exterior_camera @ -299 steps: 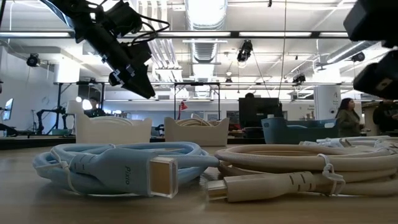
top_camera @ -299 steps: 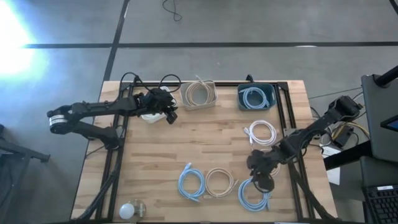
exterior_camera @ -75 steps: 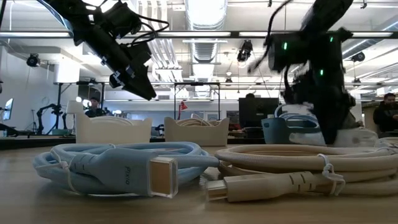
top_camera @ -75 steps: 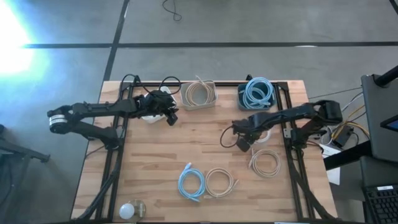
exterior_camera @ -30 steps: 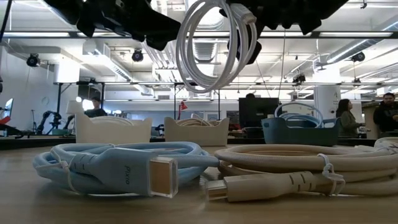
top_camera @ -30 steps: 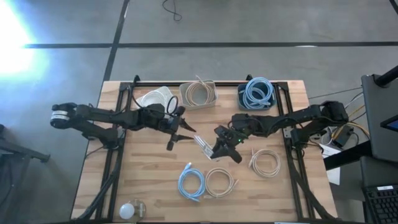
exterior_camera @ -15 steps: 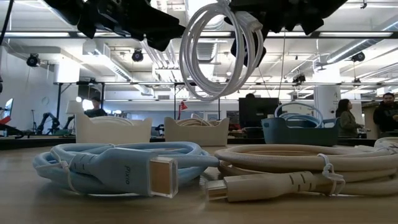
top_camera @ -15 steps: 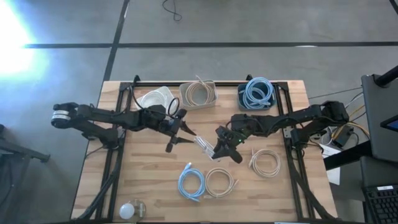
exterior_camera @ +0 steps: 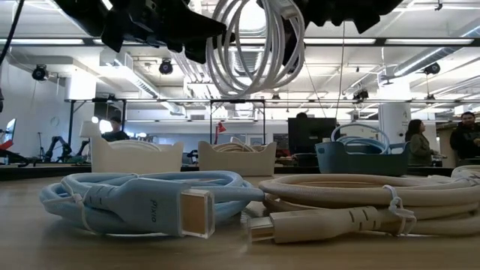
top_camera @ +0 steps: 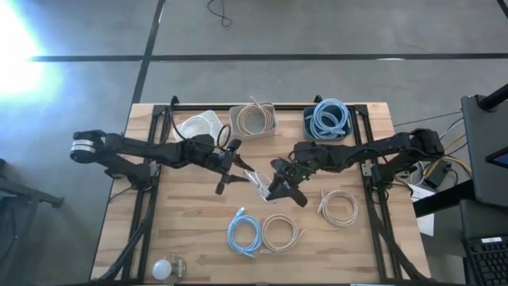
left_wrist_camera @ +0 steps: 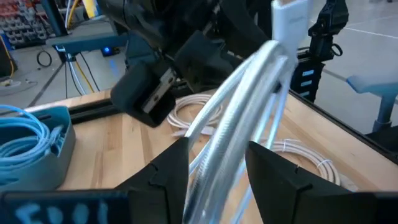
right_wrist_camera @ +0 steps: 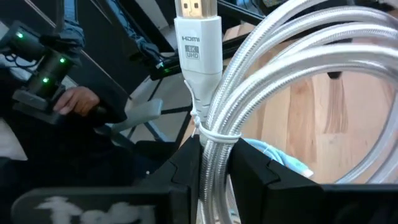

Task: Sort HDMI cables
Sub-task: Put the white HDMI cable into the white bin

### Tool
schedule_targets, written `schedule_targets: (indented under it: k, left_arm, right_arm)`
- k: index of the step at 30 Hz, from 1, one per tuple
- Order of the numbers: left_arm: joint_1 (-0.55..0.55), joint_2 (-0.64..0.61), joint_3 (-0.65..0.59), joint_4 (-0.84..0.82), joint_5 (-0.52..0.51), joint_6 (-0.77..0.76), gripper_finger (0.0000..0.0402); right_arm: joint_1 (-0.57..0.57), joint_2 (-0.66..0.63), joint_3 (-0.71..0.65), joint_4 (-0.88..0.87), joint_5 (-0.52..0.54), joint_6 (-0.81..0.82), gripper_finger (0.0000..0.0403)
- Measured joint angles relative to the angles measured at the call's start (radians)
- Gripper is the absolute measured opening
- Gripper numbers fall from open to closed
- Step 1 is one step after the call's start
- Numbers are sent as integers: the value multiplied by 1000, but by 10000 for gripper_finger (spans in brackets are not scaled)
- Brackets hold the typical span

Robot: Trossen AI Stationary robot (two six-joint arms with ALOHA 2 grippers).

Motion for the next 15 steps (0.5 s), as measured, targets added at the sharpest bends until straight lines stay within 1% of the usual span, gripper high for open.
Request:
schedule_targets:
  k: [5,8,11,15]
  left_arm:
    - [0,24,0,30,-2,1,153]
    - [0,34,0,33,-1,1,145]
    - [0,37,0,32,-13,7,117]
    - [0,37,0,27,-47,12,53]
  right_arm:
    - [0,6,10,-4,0,-34,63]
    - [0,8,9,-7,0,-34,63]
    - [0,8,6,-8,1,-36,63]
    - [0,8,6,-12,5,-35,63]
